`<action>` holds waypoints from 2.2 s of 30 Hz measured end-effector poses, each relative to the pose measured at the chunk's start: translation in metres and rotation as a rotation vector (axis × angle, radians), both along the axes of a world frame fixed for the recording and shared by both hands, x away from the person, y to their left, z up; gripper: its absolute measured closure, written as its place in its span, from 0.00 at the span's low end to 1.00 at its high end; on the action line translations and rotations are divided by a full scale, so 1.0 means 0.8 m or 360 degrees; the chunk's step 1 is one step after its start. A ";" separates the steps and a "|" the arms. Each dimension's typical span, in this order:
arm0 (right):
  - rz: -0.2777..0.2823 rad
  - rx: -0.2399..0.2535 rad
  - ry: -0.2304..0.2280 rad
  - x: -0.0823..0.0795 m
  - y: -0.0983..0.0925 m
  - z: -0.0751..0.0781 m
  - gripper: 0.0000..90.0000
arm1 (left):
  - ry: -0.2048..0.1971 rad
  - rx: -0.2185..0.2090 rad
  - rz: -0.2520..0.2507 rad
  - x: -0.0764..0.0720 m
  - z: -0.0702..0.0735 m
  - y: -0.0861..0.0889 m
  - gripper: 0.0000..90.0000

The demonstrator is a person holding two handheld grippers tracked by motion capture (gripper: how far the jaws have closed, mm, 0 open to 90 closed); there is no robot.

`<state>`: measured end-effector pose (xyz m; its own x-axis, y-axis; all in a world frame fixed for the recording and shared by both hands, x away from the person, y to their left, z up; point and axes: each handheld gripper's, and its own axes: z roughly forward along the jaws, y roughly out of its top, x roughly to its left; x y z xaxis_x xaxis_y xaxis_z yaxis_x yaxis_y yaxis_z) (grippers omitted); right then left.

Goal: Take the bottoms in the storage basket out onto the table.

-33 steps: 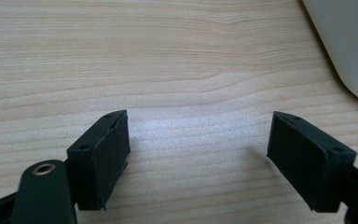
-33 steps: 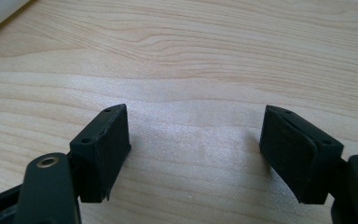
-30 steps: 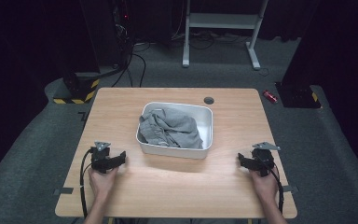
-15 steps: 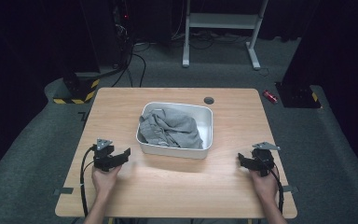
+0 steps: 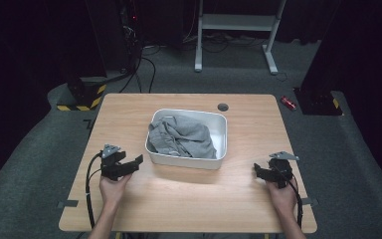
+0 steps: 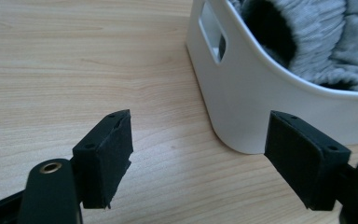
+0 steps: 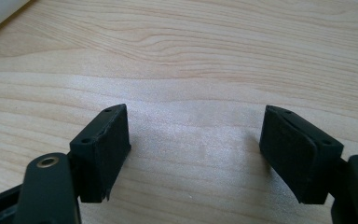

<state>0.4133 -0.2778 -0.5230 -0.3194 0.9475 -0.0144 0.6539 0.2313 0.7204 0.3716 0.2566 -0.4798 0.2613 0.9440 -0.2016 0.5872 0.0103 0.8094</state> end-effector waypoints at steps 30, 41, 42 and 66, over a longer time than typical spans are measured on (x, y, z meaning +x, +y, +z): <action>0.0002 -0.0001 -0.0001 -0.001 0.000 0.000 0.26 | -0.0064 -0.0111 -0.0158 0.015 0.044 -0.021 0.22; 0.0002 -0.0002 -0.0001 -0.001 0.000 0.000 0.26 | -0.0055 -0.0068 -0.0181 0.032 0.057 -0.035 0.19; 0.0002 -0.0001 0.0000 -0.001 0.000 0.000 0.26 | -0.0062 -0.0060 -0.0181 0.034 0.059 -0.037 0.19; 0.0003 -0.0001 -0.0001 -0.001 0.000 0.000 0.26 | 0.0096 0.0128 -0.0125 0.114 0.066 -0.086 0.15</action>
